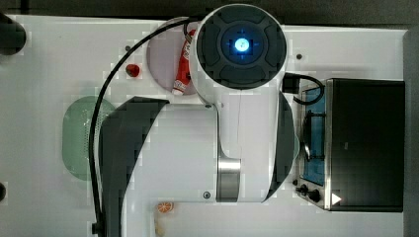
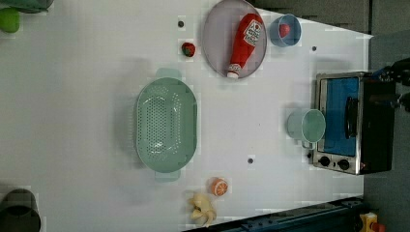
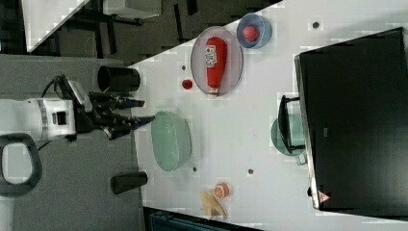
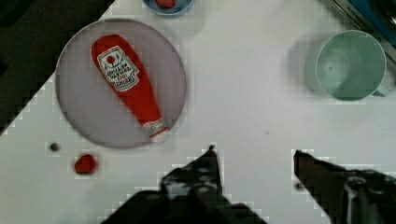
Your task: Drag strainer left to right.
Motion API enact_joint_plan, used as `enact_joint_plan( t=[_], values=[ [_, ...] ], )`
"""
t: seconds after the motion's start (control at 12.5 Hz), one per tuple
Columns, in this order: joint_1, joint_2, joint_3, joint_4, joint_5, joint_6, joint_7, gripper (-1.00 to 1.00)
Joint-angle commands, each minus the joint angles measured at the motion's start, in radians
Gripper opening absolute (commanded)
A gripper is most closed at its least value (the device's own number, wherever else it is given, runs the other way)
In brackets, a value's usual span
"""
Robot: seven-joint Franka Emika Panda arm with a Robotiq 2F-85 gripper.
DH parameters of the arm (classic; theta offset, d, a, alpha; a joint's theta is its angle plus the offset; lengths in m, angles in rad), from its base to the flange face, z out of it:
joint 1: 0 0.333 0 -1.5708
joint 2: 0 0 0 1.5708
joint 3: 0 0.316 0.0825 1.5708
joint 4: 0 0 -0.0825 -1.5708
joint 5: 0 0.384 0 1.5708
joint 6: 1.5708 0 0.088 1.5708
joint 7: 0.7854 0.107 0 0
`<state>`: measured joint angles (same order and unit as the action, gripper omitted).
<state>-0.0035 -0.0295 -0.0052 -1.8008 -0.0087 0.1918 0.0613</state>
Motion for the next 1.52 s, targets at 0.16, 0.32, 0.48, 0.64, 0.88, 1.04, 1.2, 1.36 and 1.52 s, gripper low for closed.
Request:
enact_joint_plan(
  t=[0.16, 0.32, 0.48, 0.64, 0.88, 1.04, 1.2, 1.36, 1.52],
  values=[
    [0.004, -0.418, -0.067, -0.225, -0.018, -0.171, -0.019, 0.82],
    [0.007, -0.417, -0.06, -0.23, -0.015, -0.17, -0.019, 1.0],
    [0.024, -0.407, -0.021, -0.24, 0.014, -0.157, -0.018, 1.0],
    [0.043, -0.375, 0.056, -0.25, 0.047, -0.124, -0.004, 1.0],
    [0.052, -0.287, 0.213, -0.252, 0.048, -0.041, 0.127, 1.0],
    [0.053, -0.205, 0.321, -0.252, 0.048, 0.044, 0.27, 1.0],
    [0.055, -0.108, 0.414, -0.253, 0.048, 0.144, 0.461, 1.0],
    [0.056, 0.0, 0.487, -0.253, 0.047, 0.241, 0.659, 1.0],
    [0.058, 0.11, 0.538, -0.254, 0.038, 0.337, 0.847, 1.0]
  ],
)
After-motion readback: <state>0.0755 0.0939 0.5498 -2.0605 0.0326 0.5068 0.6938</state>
